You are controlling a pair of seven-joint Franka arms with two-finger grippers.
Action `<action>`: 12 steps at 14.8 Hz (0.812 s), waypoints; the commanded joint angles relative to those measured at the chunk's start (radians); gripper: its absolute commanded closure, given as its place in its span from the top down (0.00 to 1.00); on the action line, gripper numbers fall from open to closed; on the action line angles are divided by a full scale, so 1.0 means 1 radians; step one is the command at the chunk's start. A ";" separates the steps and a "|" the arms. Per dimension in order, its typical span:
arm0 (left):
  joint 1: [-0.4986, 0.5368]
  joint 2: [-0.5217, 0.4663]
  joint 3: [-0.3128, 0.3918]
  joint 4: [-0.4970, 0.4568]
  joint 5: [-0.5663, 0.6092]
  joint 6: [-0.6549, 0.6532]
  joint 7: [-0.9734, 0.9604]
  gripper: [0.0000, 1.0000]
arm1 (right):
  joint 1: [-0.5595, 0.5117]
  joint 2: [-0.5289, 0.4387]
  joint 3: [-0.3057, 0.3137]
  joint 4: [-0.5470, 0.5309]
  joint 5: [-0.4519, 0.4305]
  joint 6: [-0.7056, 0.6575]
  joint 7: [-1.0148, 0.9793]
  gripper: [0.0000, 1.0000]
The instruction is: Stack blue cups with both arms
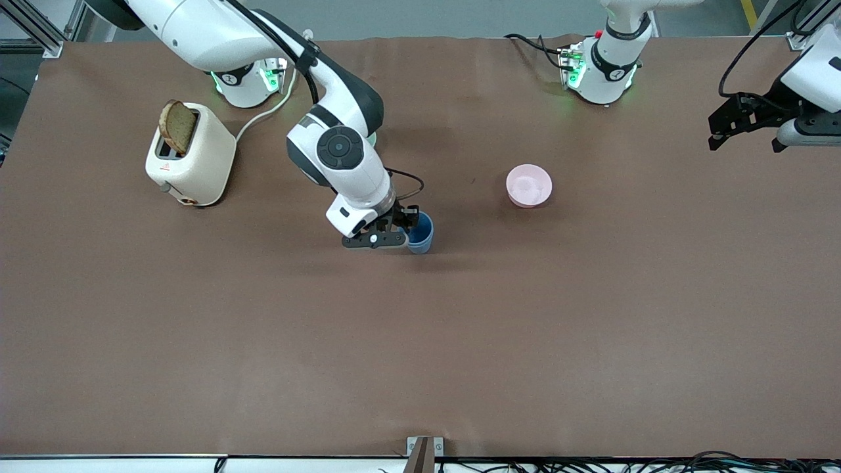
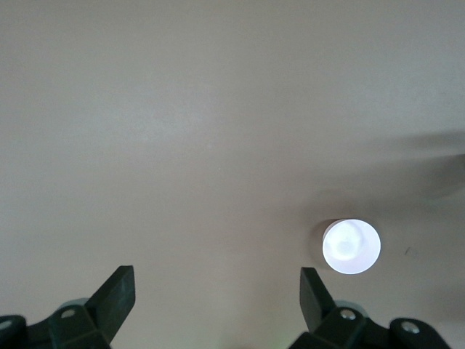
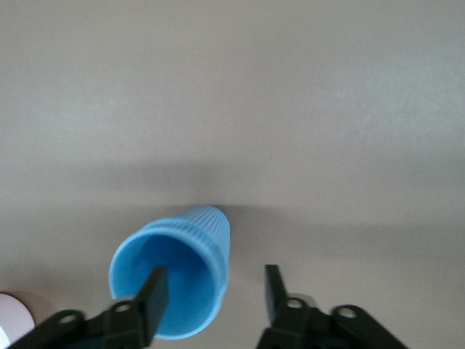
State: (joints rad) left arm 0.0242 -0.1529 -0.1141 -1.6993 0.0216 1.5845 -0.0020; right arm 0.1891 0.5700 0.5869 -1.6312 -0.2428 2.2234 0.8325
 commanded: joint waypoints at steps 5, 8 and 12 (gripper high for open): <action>-0.003 0.026 0.005 0.035 -0.002 -0.006 -0.007 1.00 | -0.094 -0.287 -0.096 -0.016 -0.010 -0.235 -0.028 1.00; -0.001 0.032 0.007 0.035 0.003 0.009 -0.007 1.00 | -0.184 -0.369 -0.133 -0.016 -0.003 -0.300 -0.172 1.00; -0.004 0.052 0.005 0.035 0.004 0.026 -0.006 1.00 | -0.220 -0.490 -0.301 -0.013 0.173 -0.405 -0.361 1.00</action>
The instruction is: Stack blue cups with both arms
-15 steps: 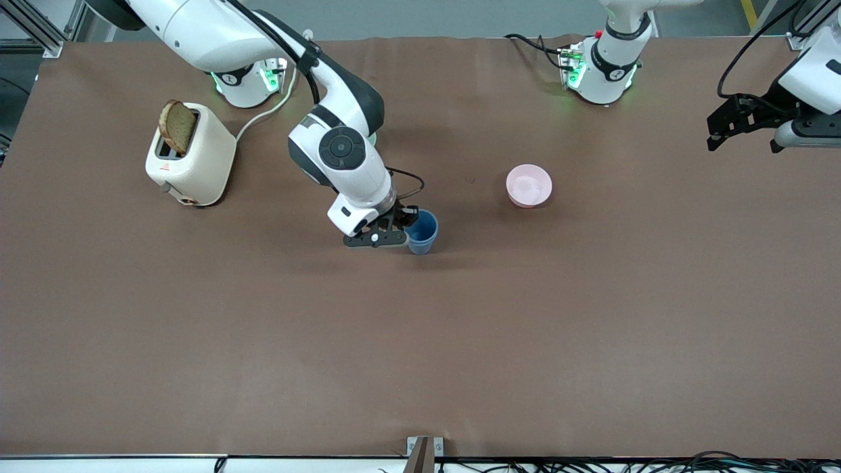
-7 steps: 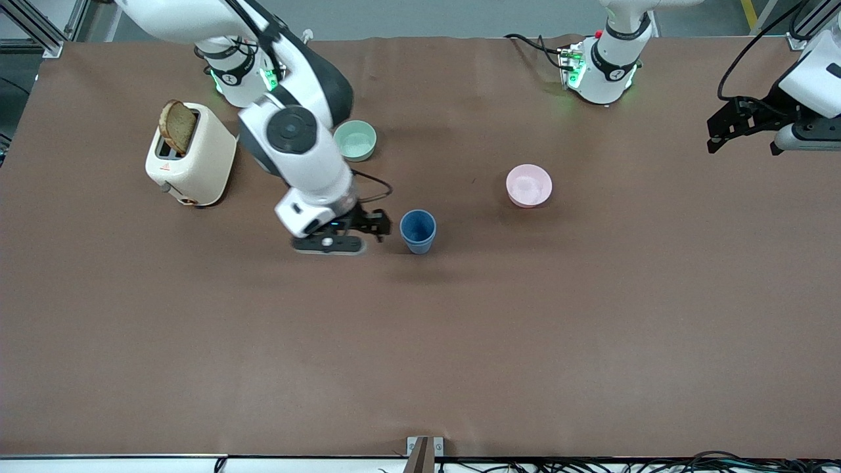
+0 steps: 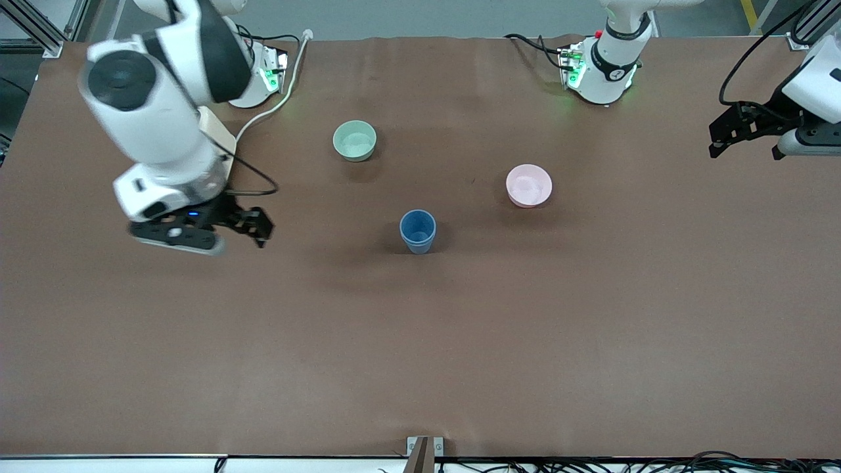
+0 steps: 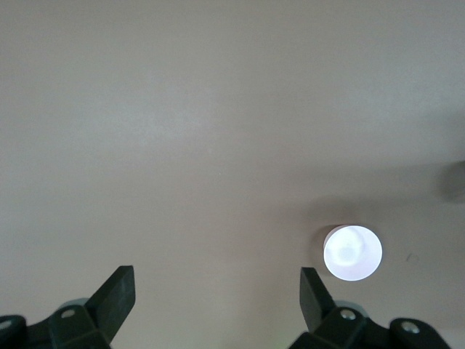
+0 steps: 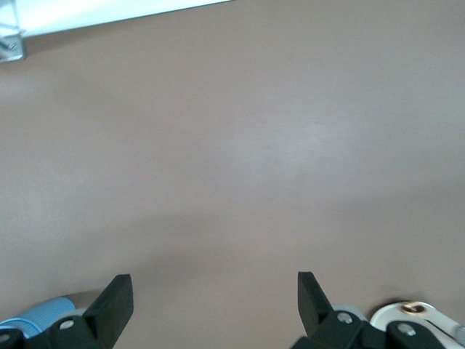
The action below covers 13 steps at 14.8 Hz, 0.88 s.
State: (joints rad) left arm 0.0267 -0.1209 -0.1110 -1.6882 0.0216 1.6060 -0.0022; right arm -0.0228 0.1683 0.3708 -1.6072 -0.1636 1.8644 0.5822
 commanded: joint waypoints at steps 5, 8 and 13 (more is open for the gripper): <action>-0.004 0.017 0.001 0.016 0.000 0.005 0.008 1.00 | -0.012 -0.182 -0.271 -0.030 0.122 -0.223 -0.407 1.00; -0.004 0.007 0.001 0.013 -0.002 -0.001 0.008 1.00 | -0.012 -0.179 -0.363 0.093 0.124 -0.391 -0.553 1.00; -0.005 0.006 -0.001 0.022 0.000 -0.008 0.015 1.00 | -0.020 -0.167 -0.403 0.203 0.124 -0.499 -0.611 1.00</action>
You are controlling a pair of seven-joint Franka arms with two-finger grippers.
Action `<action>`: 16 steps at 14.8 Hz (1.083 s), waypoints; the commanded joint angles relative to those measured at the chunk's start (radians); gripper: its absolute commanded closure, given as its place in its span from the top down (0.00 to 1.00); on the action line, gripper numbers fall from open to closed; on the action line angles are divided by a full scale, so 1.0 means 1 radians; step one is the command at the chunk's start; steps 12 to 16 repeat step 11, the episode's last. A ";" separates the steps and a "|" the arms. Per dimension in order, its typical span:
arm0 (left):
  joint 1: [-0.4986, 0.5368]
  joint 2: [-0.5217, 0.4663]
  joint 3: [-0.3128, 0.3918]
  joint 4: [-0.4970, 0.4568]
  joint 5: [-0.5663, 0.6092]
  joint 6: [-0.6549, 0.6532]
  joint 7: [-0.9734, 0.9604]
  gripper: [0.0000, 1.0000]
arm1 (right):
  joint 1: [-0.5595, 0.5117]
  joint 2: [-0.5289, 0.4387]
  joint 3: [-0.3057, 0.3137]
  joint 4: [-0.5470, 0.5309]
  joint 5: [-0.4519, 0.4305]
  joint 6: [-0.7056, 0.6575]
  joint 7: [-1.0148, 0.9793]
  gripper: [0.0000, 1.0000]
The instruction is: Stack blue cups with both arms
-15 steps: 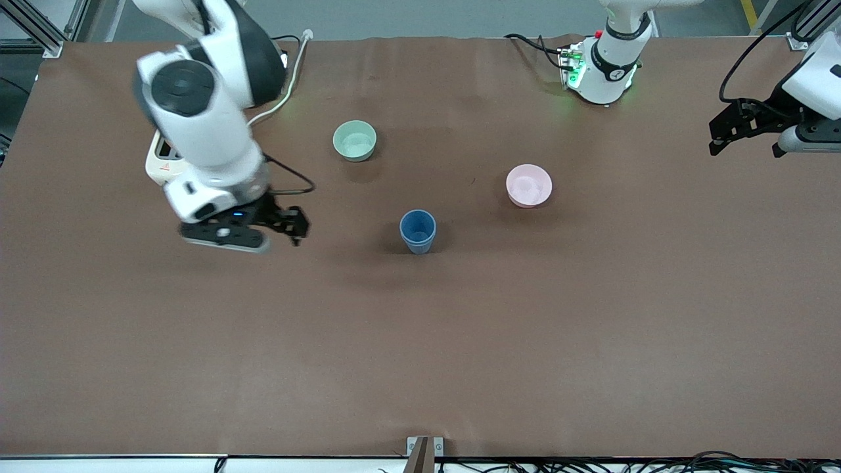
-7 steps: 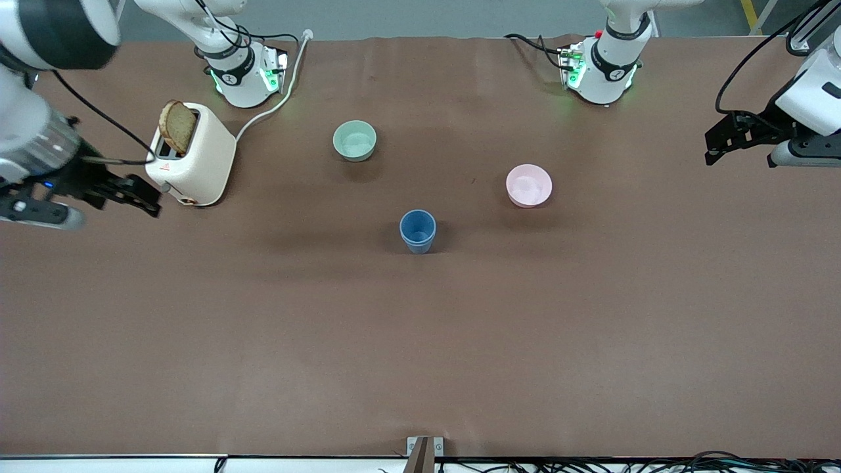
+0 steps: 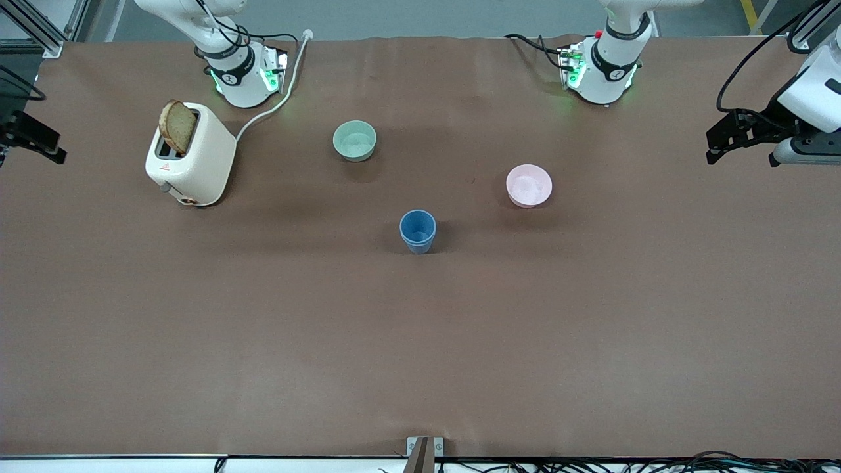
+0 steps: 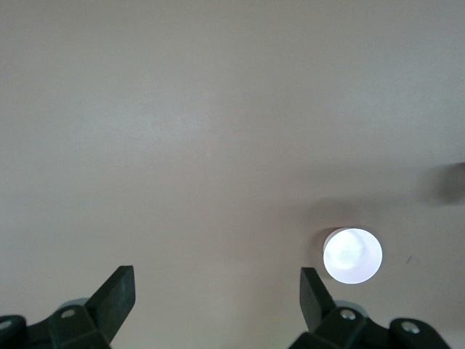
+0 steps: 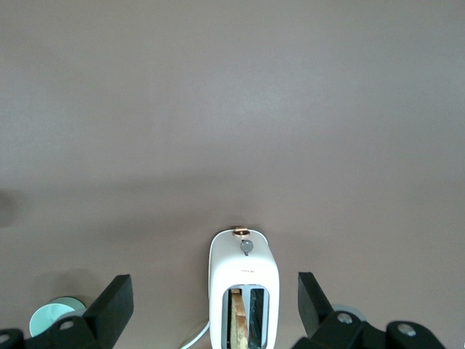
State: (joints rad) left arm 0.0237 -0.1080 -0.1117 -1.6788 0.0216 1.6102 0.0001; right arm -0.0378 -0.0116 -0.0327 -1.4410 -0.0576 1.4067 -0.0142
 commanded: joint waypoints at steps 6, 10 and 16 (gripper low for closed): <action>-0.005 -0.004 -0.003 0.031 0.003 -0.012 0.011 1.00 | -0.030 0.010 -0.018 0.034 0.070 -0.063 -0.030 1.00; -0.007 0.002 -0.003 0.051 0.001 -0.016 0.011 1.00 | -0.025 0.013 -0.024 0.028 0.073 -0.028 -0.030 1.00; -0.007 0.002 -0.003 0.051 0.003 -0.016 0.011 1.00 | -0.024 0.013 -0.024 0.028 0.073 -0.029 -0.030 1.00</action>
